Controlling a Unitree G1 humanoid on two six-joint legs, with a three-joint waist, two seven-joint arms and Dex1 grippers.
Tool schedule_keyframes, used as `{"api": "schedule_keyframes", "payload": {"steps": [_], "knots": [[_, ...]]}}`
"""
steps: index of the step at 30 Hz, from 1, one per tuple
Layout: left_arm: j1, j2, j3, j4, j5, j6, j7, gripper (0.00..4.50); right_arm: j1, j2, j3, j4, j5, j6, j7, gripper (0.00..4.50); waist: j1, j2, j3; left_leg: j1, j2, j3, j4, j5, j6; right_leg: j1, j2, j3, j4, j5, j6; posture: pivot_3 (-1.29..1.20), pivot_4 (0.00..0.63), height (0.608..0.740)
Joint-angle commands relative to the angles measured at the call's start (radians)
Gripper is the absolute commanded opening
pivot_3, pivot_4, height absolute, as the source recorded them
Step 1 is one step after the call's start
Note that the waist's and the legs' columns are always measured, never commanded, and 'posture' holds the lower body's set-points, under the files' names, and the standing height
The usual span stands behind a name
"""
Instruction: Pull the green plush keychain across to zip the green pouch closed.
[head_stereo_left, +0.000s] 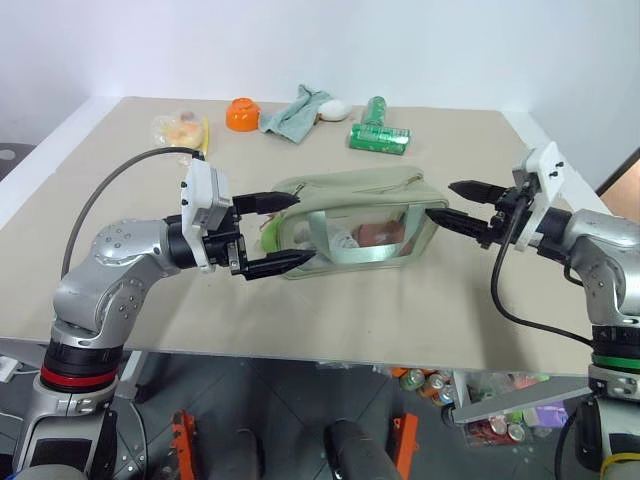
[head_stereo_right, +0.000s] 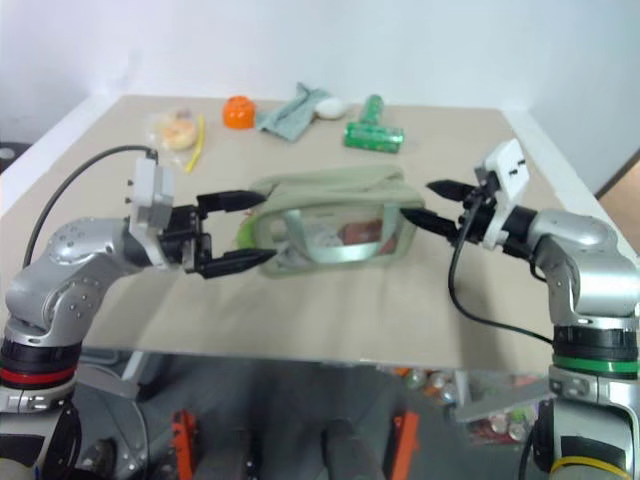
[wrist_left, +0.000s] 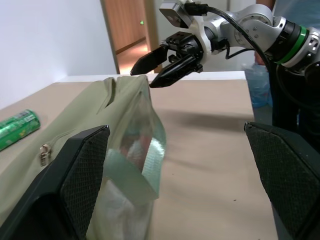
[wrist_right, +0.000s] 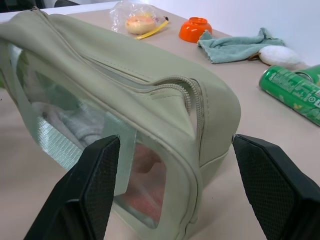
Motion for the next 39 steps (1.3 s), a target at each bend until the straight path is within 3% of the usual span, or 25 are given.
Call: {"api": "schedule_keyframes", "payload": {"steps": [1,4,12,30,39], "knots": [[-0.006,0.009,0.029,-0.02,-0.002,-0.009,0.017,4.5,-0.044,-0.012,0.013,0.038,-0.012,-0.054,0.016,3.69,0.0,0.0,0.0,0.0,0.0,0.0,0.0,0.0,0.0,0.0,0.0,0.0,0.0,0.0,0.0,0.0,0.15,0.74],[-0.001,0.006,0.034,-0.025,-0.001,-0.01,0.034,4.5,-0.055,-0.008,0.016,0.06,0.001,-0.055,0.018,2.87,0.0,0.0,0.0,0.0,0.0,0.0,0.0,0.0,0.0,0.0,0.0,0.0,0.0,0.0,0.0,0.0,0.15,0.74],[0.001,-0.008,0.059,-0.014,0.015,-0.03,0.105,4.5,-0.036,-0.02,0.016,0.001,0.031,-0.037,0.029,0.16,-0.001,0.0,0.0,0.0,0.0,0.0,0.0,0.0,0.0,0.0,0.0,0.0,0.0,0.0,0.0,0.0,0.15,0.74],[-0.005,-0.021,0.136,0.062,0.062,-0.109,0.217,4.5,0.087,-0.07,0.001,-0.25,0.07,-0.078,0.069,0.16,0.0,0.0,0.0,0.0,0.0,0.0,-0.001,0.0,0.0,0.0,0.0,0.0,-0.001,-0.001,0.001,0.0,0.15,0.74],[0.103,-0.073,0.259,0.081,-0.014,0.141,0.5,4.5,0.129,-0.082,0.016,-0.25,0.057,-0.113,0.066,0.16,-0.002,0.0,0.0,0.0,0.0,0.0,-0.001,0.0,0.0,0.0,0.0,0.0,0.0,-0.001,0.001,0.0,0.15,0.74]]}}
